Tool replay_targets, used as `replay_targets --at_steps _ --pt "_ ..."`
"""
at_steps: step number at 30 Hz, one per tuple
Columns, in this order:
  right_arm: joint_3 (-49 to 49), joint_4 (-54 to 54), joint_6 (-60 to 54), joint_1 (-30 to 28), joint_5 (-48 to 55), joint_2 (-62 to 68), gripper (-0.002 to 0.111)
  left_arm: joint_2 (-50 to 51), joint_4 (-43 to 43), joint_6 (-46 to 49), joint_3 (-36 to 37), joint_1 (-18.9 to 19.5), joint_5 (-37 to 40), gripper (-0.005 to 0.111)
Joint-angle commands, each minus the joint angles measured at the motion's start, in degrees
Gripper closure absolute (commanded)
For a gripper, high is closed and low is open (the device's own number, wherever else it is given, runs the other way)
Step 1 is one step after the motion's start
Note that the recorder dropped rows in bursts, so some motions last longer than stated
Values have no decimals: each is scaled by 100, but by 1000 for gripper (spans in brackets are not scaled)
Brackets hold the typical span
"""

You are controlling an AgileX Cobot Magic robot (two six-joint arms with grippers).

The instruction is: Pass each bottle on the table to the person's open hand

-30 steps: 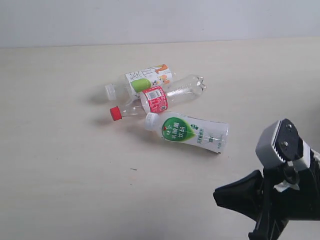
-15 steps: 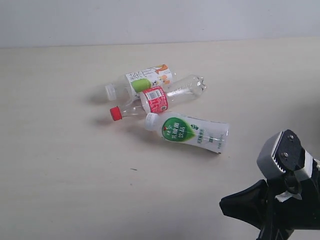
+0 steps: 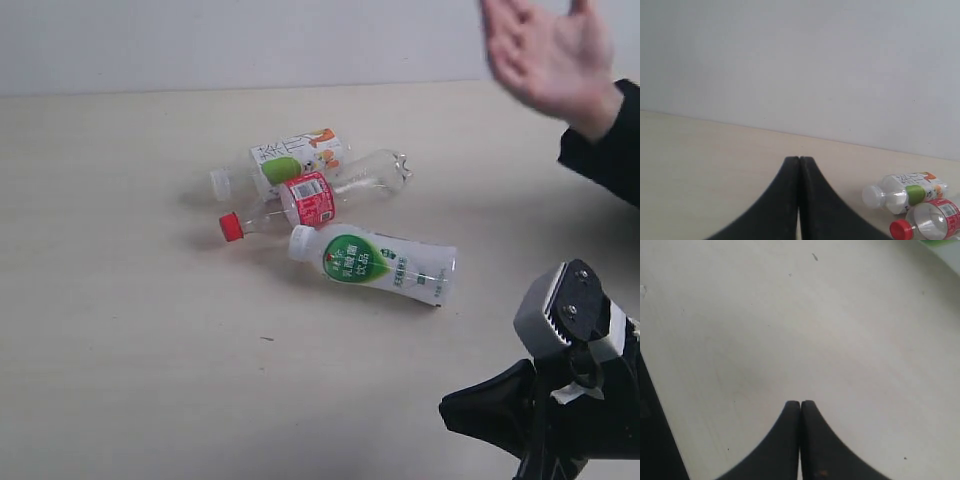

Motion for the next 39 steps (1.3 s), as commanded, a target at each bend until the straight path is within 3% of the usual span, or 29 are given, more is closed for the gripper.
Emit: replay_targets --at_steps 1,9,13,18,23,25,28,30,35,39 --pt "17 32 -134 8 55 0 108 -22 -33 30 -1 21 -11 106" --pt "17 32 -134 8 215 0 108 -22 -33 30 -1 21 -11 106" --pt "17 32 -39 8 1444 0 108 -22 -33 30 -1 21 -11 106" --pt "-53 32 -39 8 1601 0 108 -22 -33 30 -1 21 -11 106" --pt "-592 32 38 8 2484 0 108 -22 -33 30 -1 21 -11 106" --pt "-1151 32 829 8 2031 0 102 -22 -33 30 -1 21 -11 106" --pt "-2261 32 1857 8 -334 0 88 -22 -33 30 -1 21 -11 106" --pt "-2666 -86 2267 8 -1205 0 87 -22 -33 30 -1 21 -11 106" --pt "-3409 -2453 4238 8 -1773 0 86 -22 -33 30 -1 21 -11 106" --pt "-4145 -5568 7179 8 -1486 0 81 -22 -33 30 -1 21 -11 106"
